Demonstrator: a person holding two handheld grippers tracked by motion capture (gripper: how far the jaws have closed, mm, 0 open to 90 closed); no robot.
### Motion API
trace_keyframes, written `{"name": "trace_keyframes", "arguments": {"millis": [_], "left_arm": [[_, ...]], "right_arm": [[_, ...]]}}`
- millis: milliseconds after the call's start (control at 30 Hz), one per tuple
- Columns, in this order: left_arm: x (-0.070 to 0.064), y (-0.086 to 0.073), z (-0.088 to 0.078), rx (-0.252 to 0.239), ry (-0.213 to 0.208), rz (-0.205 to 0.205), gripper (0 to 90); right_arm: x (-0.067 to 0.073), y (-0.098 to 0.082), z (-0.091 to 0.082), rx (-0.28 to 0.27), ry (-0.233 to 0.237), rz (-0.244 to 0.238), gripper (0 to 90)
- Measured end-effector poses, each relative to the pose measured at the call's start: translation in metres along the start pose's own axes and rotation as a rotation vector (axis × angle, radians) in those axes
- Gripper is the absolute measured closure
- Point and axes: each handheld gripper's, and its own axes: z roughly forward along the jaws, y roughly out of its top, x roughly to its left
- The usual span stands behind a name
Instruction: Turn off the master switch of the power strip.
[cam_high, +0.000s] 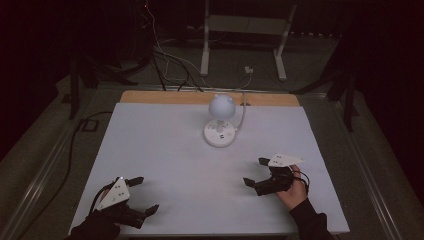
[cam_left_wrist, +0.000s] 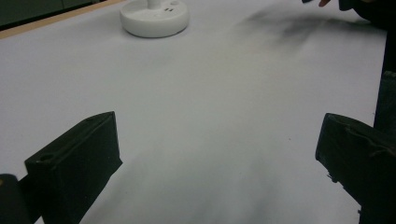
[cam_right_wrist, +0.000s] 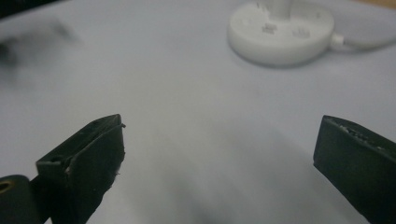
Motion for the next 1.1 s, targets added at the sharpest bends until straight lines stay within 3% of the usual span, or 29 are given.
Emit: {"name": "trace_keyframes", "arguments": {"millis": [100, 300, 400, 700, 1100], "left_arm": [[0.000, 0.000, 0.000, -0.002, 0.000, -0.001, 0.4], [0.000, 0.000, 0.000, 0.002, -0.001, 0.002, 0.4], [0.000, 0.000, 0.001, 0.003, -0.002, 0.003, 0.4], [0.000, 0.000, 0.002, 0.004, -0.004, -0.001, 0.4], [0.000, 0.000, 0.003, 0.006, -0.007, 0.001, 0.4]], "right_arm": [[0.001, -0.008, -0.005, 0.030, -0.022, -0.015, 1.7], [0.002, -0.024, -0.019, 0.038, -0.069, -0.015, 1.6], [0.002, -0.039, -0.029, 0.048, -0.087, -0.001, 1.6], [-0.005, -0.057, -0.043, 0.073, -0.138, 0.041, 1.7], [-0.005, -0.056, -0.038, 0.094, -0.120, 0.033, 1.7]]}}
